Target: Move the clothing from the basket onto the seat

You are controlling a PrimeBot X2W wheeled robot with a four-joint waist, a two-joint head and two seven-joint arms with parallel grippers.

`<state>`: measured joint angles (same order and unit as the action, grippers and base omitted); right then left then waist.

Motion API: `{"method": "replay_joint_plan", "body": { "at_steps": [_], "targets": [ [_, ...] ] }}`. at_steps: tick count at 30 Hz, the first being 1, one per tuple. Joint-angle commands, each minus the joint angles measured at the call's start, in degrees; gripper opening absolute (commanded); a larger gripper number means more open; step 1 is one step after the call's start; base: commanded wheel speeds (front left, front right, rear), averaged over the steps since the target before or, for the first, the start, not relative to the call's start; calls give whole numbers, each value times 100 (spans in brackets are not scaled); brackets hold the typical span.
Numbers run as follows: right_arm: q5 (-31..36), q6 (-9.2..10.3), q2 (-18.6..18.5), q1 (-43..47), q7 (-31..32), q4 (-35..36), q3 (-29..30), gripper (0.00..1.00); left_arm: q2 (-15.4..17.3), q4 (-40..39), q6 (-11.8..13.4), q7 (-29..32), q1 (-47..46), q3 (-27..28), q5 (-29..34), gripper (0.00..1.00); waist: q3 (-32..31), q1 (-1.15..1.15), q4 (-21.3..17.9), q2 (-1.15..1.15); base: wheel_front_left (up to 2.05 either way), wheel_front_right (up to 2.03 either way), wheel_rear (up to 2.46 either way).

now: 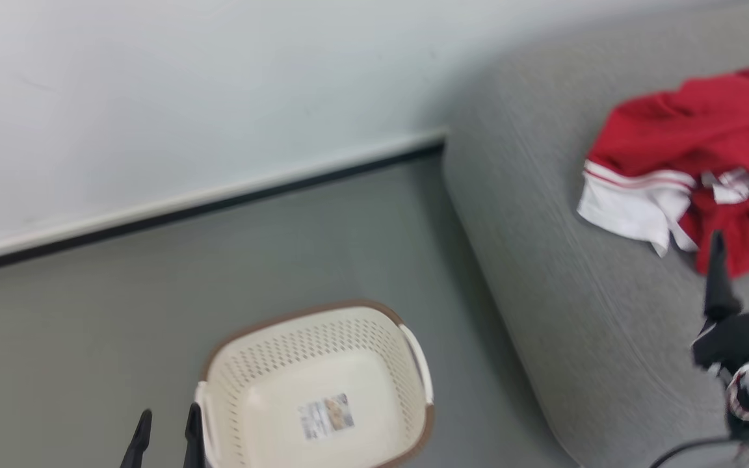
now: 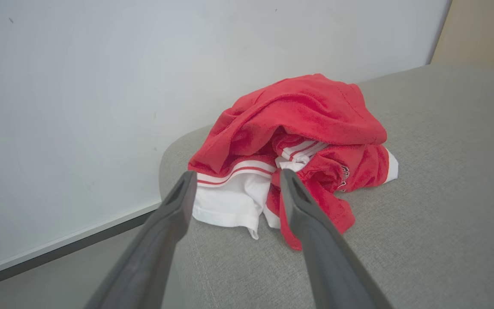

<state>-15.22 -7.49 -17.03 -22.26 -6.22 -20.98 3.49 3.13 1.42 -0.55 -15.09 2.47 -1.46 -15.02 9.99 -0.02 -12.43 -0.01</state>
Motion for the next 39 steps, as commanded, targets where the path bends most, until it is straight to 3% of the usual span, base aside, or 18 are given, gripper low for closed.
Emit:
{"method": "replay_joint_plan", "body": {
  "at_steps": [1, 8, 14, 27, 39],
  "targets": [
    [106, -1, 103, 230, -10, 176, 28, 100, -12, 91, 54, -11, 163, 6, 26, 100, -937, 2, 921, 1, 0, 0, 0],
    [507, -1, 871, 1148, -131, 1193, 169, 100, -20, 361, 384, -10, 95, -13, 177, 100, -1258, 2, 1421, 1, 0, 0, 0],
    [753, -1, 1274, 1712, -303, 1544, 155, 100, -19, 544, 575, -10, -13, -1, 379, 100, -1411, 2, 1782, 1, 0, 0, 0],
    [933, -1, 1412, 2433, -603, 1107, -961, 100, 33, 781, 346, -11, 46, 104, 517, 100, -1540, 2, 1944, 1, 0, 0, 0],
    [1157, -1, 1415, 2583, -723, 839, -1104, 100, 56, 832, -32, -11, -24, 55, 628, 100, -1524, 2, 1803, 1, 0, 0, 0]
  ]
}}
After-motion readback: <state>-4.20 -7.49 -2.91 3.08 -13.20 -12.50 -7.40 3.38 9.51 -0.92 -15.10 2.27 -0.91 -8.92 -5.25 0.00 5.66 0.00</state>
